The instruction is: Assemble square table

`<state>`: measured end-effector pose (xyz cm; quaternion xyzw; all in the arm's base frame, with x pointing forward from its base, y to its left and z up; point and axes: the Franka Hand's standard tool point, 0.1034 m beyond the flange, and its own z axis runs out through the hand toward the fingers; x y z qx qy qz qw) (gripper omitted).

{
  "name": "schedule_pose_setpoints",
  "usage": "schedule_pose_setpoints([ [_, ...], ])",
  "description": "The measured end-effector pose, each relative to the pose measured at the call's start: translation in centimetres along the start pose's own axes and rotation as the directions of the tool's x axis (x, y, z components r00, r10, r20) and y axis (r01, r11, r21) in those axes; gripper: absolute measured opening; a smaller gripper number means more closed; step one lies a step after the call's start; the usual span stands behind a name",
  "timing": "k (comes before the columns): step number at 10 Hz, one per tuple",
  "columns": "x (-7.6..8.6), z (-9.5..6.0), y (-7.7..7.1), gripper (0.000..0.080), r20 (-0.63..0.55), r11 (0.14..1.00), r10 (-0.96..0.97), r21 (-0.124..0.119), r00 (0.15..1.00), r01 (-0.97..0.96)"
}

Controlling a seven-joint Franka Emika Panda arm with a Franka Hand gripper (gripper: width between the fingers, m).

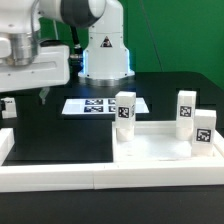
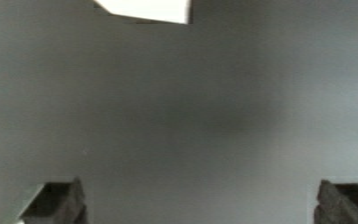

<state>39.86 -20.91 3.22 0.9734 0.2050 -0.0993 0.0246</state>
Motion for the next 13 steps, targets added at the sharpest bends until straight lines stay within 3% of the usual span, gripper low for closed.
schedule_pose_setpoints([
  [1,-0.1,0.7,-0.1,0.0649,0.078,0.999,0.003,0.035,0.997,-0.006],
  [4,-0.7,1.2,-0.4,0.0649,0.281,0.997,0.009,0.074,0.960,-0.031],
  [6,-0.2,1.4,-0.8,0.0649,0.380,0.996,-0.007,0.086,0.925,-0.028],
  [8,-1.4,1.3,-0.2,0.0649,0.487,0.994,-0.044,0.111,0.872,-0.012],
  [11,-3.1,-0.8,2.5,0.0649,0.625,0.994,-0.072,0.113,0.777,0.002],
  [13,-3.2,0.0,2.5,0.0649,0.665,0.993,-0.078,0.119,0.743,-0.002],
])
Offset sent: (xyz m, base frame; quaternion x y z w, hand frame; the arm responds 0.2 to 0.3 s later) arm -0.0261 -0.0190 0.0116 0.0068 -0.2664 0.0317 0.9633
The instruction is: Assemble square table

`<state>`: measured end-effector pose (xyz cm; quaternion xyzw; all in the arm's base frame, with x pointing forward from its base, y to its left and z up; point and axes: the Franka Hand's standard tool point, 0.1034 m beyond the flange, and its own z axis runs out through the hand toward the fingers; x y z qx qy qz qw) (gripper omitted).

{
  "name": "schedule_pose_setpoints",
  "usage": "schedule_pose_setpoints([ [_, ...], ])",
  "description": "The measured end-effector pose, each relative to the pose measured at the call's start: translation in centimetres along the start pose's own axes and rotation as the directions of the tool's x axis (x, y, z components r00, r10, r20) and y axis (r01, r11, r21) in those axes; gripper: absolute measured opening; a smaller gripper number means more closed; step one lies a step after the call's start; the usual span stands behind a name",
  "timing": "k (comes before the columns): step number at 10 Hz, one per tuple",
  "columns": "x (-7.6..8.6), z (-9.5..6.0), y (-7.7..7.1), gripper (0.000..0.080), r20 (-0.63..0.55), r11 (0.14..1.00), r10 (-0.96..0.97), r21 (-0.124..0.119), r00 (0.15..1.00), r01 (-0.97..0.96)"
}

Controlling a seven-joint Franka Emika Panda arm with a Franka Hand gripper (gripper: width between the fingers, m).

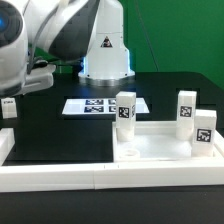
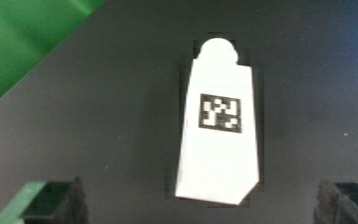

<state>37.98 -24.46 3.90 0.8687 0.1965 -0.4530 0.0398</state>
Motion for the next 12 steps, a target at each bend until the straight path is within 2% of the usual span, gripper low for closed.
schedule_pose_setpoints([
  [3,0.0,0.2,-0.1,0.0649,0.002,1.000,-0.001,0.002,1.000,0.001],
  [4,0.1,1.2,-0.5,0.0649,0.014,0.999,0.043,0.006,0.999,-0.043],
  [6,0.0,4.0,-1.5,0.0649,0.050,0.998,0.061,0.022,0.997,-0.063],
  [7,0.1,4.7,-1.4,0.0649,0.050,0.998,0.055,0.022,0.997,-0.056],
  [9,0.0,5.0,-1.1,0.0649,0.044,0.998,0.058,0.024,0.997,-0.059],
  [10,0.0,5.0,-1.1,0.0588,0.044,0.998,0.058,0.024,0.997,-0.059],
  [11,0.0,5.0,-1.1,0.0588,0.044,0.998,0.058,0.024,0.997,-0.059],
  [12,0.0,5.0,-1.1,0.0451,0.044,0.998,0.058,0.024,0.997,-0.059],
])
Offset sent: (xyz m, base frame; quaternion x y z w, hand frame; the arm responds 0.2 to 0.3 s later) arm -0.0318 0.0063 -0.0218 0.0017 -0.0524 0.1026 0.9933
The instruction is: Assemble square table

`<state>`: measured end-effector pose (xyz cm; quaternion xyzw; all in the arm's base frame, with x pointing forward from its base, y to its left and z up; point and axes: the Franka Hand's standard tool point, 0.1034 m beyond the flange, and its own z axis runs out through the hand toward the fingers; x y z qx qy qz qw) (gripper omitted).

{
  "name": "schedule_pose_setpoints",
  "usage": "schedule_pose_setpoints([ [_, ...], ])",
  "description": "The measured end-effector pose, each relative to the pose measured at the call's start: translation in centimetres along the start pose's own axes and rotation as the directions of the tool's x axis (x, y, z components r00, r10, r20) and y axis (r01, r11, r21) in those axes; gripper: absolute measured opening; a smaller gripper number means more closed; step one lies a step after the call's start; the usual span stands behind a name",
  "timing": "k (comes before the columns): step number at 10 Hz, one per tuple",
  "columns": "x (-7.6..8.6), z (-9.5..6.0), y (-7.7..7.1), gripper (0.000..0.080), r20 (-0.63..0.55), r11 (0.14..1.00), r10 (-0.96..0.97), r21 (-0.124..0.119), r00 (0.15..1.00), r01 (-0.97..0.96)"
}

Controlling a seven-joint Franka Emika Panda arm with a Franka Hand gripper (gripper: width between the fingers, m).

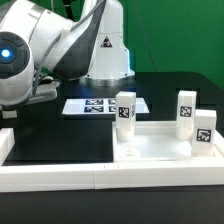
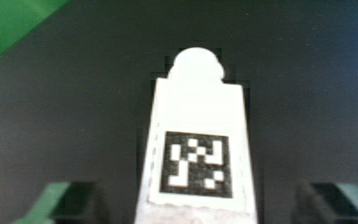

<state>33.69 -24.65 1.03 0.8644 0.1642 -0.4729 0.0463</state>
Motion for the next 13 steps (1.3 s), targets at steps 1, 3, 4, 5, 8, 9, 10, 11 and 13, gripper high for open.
schedule_pose_setpoints([
  [1,0.0,0.0,0.0,0.0316,0.000,1.000,0.000,0.000,1.000,0.000],
  [3,0.0,0.0,0.0,0.0288,0.000,1.000,0.000,0.000,1.000,0.000],
  [4,0.0,0.0,0.0,0.0288,0.000,1.000,0.000,0.000,1.000,0.000],
  [5,0.0,0.0,0.0,0.0288,0.000,1.000,0.000,0.000,1.000,0.000],
  [8,0.0,0.0,0.0,0.0288,0.000,1.000,0.000,0.000,1.000,0.000],
  [9,0.0,0.0,0.0,0.0288,0.000,1.000,0.000,0.000,1.000,0.000],
  [10,0.0,-0.1,0.0,0.0288,0.000,1.000,-0.001,-0.001,1.000,0.001],
  [11,0.0,-1.6,-0.4,0.0289,-0.005,1.000,-0.008,-0.008,1.000,0.008],
  [13,-0.1,-6.8,-2.3,0.0289,-0.006,1.000,-0.025,-0.019,1.000,0.025],
])
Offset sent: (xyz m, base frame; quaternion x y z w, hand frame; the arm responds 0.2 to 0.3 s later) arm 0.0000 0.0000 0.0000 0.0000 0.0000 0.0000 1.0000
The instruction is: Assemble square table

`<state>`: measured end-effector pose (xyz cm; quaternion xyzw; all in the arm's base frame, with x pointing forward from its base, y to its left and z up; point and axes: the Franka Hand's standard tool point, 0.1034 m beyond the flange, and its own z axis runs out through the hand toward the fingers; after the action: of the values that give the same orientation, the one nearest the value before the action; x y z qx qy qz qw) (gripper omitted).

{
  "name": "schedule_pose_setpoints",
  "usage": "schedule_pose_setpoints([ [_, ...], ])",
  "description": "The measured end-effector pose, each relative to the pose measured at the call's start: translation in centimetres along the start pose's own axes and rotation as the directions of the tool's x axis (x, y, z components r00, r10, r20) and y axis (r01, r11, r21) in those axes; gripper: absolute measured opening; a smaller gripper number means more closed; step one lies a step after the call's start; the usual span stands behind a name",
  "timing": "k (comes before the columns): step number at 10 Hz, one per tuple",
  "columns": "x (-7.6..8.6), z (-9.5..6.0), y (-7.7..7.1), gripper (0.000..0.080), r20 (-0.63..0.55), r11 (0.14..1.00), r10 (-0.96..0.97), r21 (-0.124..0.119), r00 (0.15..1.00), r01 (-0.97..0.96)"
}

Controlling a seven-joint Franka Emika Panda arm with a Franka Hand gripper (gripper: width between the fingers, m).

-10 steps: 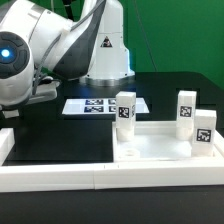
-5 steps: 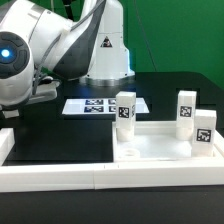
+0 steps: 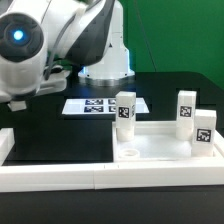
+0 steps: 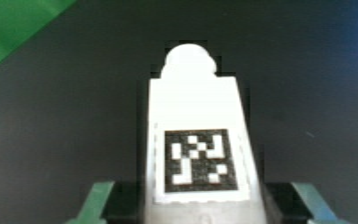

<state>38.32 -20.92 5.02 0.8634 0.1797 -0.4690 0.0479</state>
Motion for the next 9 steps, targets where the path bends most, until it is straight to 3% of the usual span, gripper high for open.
schedule_pose_setpoints([
  [2,-0.5,-4.9,-2.3,0.0289,-0.027,1.000,0.014,-0.003,1.000,-0.014],
  [3,-1.1,-6.7,-2.7,0.0289,-0.091,1.000,0.005,-0.019,0.996,-0.007],
  [4,-0.9,-6.7,-2.2,0.0289,-0.175,0.999,0.005,-0.033,0.985,-0.011],
  [6,-0.8,-6.9,-1.9,0.0289,-0.312,0.999,0.000,-0.040,0.950,-0.013],
  [7,-0.7,-7.4,-2.5,0.0290,-0.366,0.999,0.025,-0.024,0.930,-0.036],
  [9,0.7,-10.9,-6.1,0.0290,-0.466,0.997,0.071,0.006,0.882,-0.077],
])
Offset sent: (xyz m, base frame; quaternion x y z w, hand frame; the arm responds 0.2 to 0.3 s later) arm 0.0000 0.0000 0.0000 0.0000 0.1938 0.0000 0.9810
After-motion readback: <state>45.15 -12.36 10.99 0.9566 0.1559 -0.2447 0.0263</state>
